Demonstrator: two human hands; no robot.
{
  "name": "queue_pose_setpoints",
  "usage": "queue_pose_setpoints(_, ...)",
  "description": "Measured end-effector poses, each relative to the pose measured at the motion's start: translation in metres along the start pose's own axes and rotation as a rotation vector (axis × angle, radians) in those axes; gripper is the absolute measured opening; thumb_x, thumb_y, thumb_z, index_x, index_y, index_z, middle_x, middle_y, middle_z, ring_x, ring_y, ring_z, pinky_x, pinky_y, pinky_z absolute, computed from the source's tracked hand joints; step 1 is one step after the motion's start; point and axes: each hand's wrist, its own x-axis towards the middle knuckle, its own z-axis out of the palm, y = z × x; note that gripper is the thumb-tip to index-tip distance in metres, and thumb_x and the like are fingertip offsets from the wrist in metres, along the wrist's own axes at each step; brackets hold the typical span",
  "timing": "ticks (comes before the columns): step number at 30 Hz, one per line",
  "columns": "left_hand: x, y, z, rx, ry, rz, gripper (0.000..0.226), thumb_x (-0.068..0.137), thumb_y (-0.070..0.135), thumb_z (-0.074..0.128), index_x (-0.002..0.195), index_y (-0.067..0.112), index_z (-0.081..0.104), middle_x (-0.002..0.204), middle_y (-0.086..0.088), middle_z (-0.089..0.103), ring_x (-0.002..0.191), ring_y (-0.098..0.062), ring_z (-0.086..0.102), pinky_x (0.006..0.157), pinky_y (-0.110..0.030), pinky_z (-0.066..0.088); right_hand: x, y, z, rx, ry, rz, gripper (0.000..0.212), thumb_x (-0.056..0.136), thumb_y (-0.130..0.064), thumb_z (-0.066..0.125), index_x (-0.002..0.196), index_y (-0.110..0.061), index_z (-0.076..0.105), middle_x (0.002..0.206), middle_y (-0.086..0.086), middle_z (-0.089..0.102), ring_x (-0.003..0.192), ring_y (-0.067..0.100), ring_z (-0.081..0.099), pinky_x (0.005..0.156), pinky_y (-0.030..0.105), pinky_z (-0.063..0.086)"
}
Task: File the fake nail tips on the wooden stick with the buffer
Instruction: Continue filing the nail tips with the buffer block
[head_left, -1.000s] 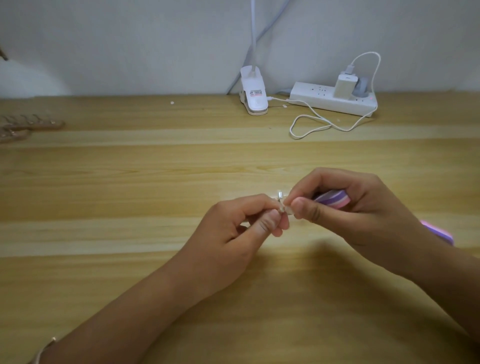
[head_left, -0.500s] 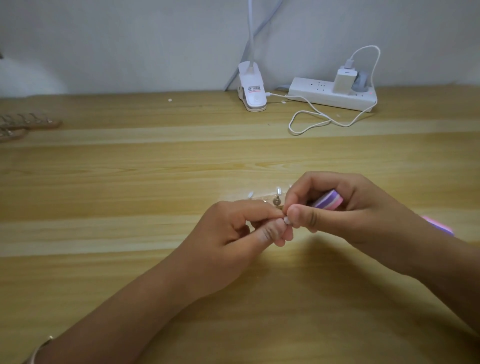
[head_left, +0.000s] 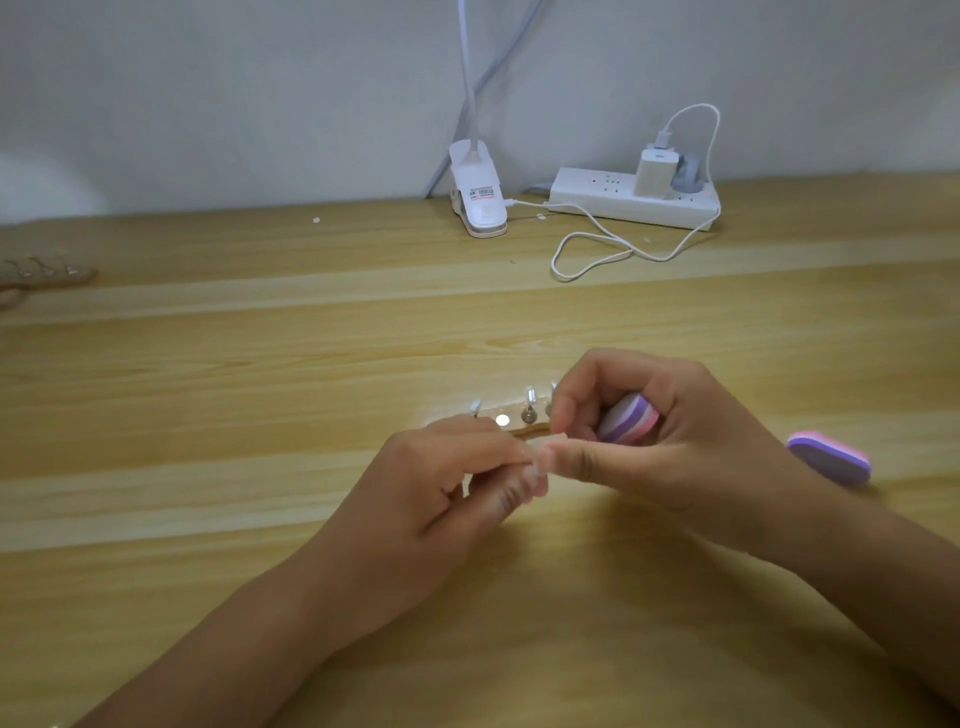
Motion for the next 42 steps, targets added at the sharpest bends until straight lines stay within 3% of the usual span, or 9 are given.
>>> queue_pose_setpoints(2, 0.000, -0.002, -0.002, -0.001, 0.041, -0.009, 0.017, 0.094, 0.029, 0.055, 0.085, 0.024, 0.070, 0.076, 0.009, 0.063, 0.071, -0.011, 0.056, 0.060, -0.027, 0.045, -0.001, 0.000, 0.002, -0.114, 0.113, -0.113, 0.018, 0.080, -0.027, 0.082, 0.084, -0.023, 0.065, 0.070, 0.003, 0.056, 0.062, 0.019, 0.051, 0.060, 0.033, 0.044)
queue_pose_setpoints(4, 0.001, -0.004, -0.004, 0.017, 0.091, -0.007, 0.017, 0.093, 0.029, 0.057, 0.086, 0.023, 0.071, 0.076, 0.005, 0.065, 0.070, -0.013, 0.057, 0.057, -0.029, 0.044, -0.003, 0.002, -0.001, -0.166, 0.164, -0.138, 0.010, 0.085, -0.032, 0.066, 0.092, -0.026, 0.062, 0.078, 0.000, 0.057, 0.068, 0.016, 0.052, 0.066, 0.034, 0.044)
queue_pose_setpoints(8, 0.000, -0.005, -0.004, 0.025, 0.147, -0.013, 0.010, 0.092, 0.022, 0.063, 0.088, 0.020, 0.072, 0.075, 0.004, 0.064, 0.068, -0.012, 0.055, 0.057, -0.019, 0.039, -0.002, 0.008, -0.009, -0.103, 0.148, 0.019, 0.027, 0.083, -0.016, 0.042, 0.091, -0.034, 0.060, 0.085, -0.017, 0.058, 0.076, 0.002, 0.050, 0.072, 0.022, 0.039)
queue_pose_setpoints(11, 0.001, -0.005, -0.002, 0.016, 0.167, -0.017, 0.008, 0.089, 0.018, 0.065, 0.089, 0.018, 0.073, 0.076, 0.006, 0.063, 0.067, -0.010, 0.054, 0.058, -0.016, 0.038, -0.005, 0.009, -0.006, -0.173, 0.086, -0.055, 0.028, 0.087, -0.029, 0.038, 0.104, -0.031, 0.059, 0.095, -0.021, 0.057, 0.089, 0.006, 0.054, 0.077, 0.015, 0.040)
queue_pose_setpoints(14, 0.001, -0.003, -0.002, 0.023, 0.180, -0.026, 0.008, 0.090, 0.021, 0.065, 0.090, 0.020, 0.073, 0.078, 0.011, 0.063, 0.067, -0.009, 0.054, 0.059, -0.014, 0.038, -0.007, 0.009, -0.003, -0.170, 0.071, -0.113, 0.031, 0.094, -0.021, 0.053, 0.124, -0.028, 0.056, 0.107, -0.009, 0.060, 0.103, 0.016, 0.059, 0.090, 0.019, 0.044)
queue_pose_setpoints(18, 0.001, -0.002, -0.001, 0.034, 0.225, -0.049, 0.009, 0.087, 0.018, 0.066, 0.090, 0.023, 0.073, 0.076, 0.015, 0.059, 0.066, -0.007, 0.053, 0.060, -0.012, 0.036, -0.007, 0.009, 0.004, -0.026, 0.121, -0.185, 0.052, 0.081, -0.008, 0.075, 0.129, -0.015, 0.057, 0.120, 0.003, 0.066, 0.117, 0.022, 0.065, 0.103, 0.027, 0.049)
queue_pose_setpoints(25, 0.000, -0.003, 0.001, -0.098, 0.246, -0.059, 0.015, 0.083, 0.030, 0.067, 0.095, 0.027, 0.075, 0.080, 0.006, 0.063, 0.067, -0.010, 0.052, 0.049, -0.035, 0.042, -0.008, 0.009, 0.019, -0.127, 0.124, -0.306, 0.046, 0.078, -0.004, 0.079, 0.121, -0.005, 0.064, 0.121, 0.008, 0.060, 0.116, 0.024, 0.065, 0.100, 0.026, 0.053)
queue_pose_setpoints(35, -0.001, -0.003, 0.002, -0.191, 0.266, -0.093, 0.018, 0.081, 0.031, 0.069, 0.095, 0.025, 0.078, 0.079, 0.003, 0.066, 0.062, -0.005, 0.051, 0.049, -0.029, 0.041, -0.011, 0.012, 0.026, -0.315, 0.175, -0.408, 0.036, 0.080, -0.004, 0.077, 0.114, -0.003, 0.066, 0.118, 0.009, 0.060, 0.118, 0.021, 0.065, 0.096, 0.026, 0.055)
queue_pose_setpoints(42, 0.000, 0.000, 0.002, -0.163, 0.276, -0.109, 0.015, 0.082, 0.017, 0.071, 0.093, 0.021, 0.079, 0.079, 0.005, 0.067, 0.062, -0.003, 0.052, 0.051, -0.028, 0.042, -0.011, 0.013, 0.022, -0.368, 0.229, -0.434, 0.029, 0.080, -0.004, 0.076, 0.107, 0.002, 0.068, 0.114, 0.009, 0.061, 0.115, 0.023, 0.066, 0.090, 0.032, 0.058)
